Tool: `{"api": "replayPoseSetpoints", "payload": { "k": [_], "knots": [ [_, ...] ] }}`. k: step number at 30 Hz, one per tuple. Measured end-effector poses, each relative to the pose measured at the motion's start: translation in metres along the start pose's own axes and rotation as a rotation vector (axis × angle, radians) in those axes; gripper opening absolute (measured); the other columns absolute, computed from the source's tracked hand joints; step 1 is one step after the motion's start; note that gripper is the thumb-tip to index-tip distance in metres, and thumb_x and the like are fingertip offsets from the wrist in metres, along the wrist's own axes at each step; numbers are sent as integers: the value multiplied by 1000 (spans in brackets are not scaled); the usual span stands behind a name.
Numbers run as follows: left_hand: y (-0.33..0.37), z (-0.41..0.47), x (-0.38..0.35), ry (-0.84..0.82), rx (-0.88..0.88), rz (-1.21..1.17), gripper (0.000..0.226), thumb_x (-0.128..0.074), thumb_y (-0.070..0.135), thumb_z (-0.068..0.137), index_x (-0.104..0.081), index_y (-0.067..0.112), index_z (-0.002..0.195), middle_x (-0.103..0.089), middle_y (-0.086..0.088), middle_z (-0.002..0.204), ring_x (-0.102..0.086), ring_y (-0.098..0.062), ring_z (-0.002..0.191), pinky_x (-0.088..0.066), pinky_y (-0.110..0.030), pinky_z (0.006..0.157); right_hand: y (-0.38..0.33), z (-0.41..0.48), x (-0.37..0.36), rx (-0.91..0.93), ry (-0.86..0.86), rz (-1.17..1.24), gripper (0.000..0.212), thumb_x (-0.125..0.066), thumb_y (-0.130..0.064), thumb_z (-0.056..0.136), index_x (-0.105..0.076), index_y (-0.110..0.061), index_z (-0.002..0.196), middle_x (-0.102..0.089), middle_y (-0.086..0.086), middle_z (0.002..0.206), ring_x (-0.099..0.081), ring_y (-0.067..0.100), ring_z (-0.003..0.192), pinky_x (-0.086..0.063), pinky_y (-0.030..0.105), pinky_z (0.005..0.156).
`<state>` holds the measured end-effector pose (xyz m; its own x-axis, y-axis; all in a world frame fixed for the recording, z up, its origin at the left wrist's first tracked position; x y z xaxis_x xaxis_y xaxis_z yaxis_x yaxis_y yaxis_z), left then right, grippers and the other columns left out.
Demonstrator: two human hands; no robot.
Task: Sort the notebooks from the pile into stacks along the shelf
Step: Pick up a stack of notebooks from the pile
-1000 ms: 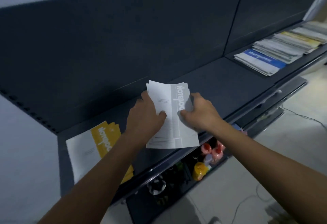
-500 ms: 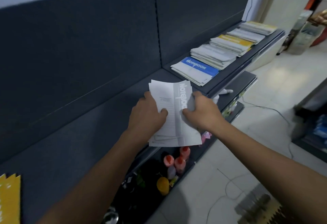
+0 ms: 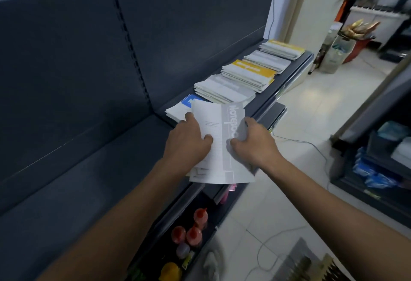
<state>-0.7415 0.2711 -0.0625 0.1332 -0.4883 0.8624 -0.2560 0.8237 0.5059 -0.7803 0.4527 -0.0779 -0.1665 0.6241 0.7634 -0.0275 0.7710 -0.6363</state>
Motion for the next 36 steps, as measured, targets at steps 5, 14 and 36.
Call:
{"api": "replayPoseSetpoints", "payload": {
  "k": [5,14,36],
  "knots": [
    [33,70,-21,7,-53,4,56,-56,36,93,-36,8,137,-60,-11,113,-56,-32,107,-40,-36,76,15,60,20,-25,22,-39,30,-61,-28,87,-40,-22,108,-48,6,112,-49,26,88,-38,34,69],
    [99,152,-50,5,-115,48,52,-55,34,96,-36,6,135,-59,-16,119,-57,-34,106,-40,-37,73,49,149,66,-44,42,-33,30,-61,-30,86,-41,-24,108,-52,7,116,-51,26,93,-41,34,72],
    [314,305,-174,71,-5,47,47,-55,36,90,-44,13,129,-64,-11,110,-57,-35,102,-43,-37,74,215,358,223,47,-40,-2,53,-64,-30,88,-45,-12,135,-57,11,123,-57,31,109,-45,35,82]
  ]
}}
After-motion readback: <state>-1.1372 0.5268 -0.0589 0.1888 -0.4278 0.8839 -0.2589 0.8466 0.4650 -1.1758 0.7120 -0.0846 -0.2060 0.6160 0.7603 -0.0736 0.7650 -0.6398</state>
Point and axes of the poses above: each hand's wrist, its own z-axis towards the middle knuckle, its own x-axis out of the back of the hand, y = z × x, the point moved 10 cm from there along z, towards the middle knuckle
